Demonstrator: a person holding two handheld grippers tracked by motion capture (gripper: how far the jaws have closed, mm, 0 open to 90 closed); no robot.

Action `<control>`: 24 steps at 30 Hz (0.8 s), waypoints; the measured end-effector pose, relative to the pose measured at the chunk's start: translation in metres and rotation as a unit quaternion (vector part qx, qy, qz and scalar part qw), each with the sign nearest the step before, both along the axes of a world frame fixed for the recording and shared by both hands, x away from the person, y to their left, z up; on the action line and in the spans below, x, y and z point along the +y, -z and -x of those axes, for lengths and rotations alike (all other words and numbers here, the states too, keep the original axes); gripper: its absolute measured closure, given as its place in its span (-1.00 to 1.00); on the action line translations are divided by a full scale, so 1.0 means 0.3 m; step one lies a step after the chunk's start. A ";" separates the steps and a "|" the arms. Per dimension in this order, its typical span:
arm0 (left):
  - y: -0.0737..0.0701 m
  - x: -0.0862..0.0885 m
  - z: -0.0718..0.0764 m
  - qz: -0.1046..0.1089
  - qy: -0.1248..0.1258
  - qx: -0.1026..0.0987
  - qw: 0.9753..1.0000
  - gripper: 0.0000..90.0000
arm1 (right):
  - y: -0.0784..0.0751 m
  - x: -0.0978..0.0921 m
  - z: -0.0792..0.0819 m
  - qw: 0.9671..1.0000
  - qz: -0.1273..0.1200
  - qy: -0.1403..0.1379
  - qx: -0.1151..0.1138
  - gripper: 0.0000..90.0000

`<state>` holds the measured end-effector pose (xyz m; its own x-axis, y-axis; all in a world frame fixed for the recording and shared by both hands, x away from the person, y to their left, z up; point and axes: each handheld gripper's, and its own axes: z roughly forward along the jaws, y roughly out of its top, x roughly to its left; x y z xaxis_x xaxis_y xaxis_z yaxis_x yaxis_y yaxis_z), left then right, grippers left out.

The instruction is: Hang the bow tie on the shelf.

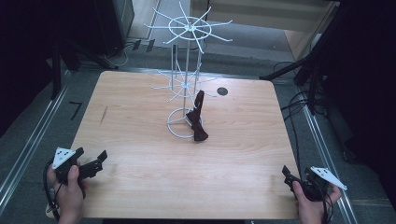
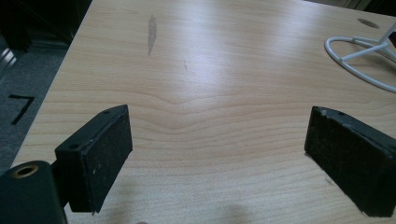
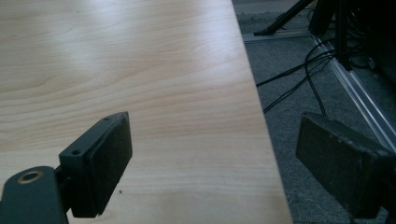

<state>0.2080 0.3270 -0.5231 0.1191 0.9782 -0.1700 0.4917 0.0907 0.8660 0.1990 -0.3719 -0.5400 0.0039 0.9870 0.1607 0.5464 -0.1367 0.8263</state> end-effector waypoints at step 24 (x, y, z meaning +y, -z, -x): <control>0.000 -0.006 -0.002 -0.008 0.000 0.002 1.000 -0.82 | 0.054 -0.089 0.110 0.996 -0.047 0.067 -0.023 -0.72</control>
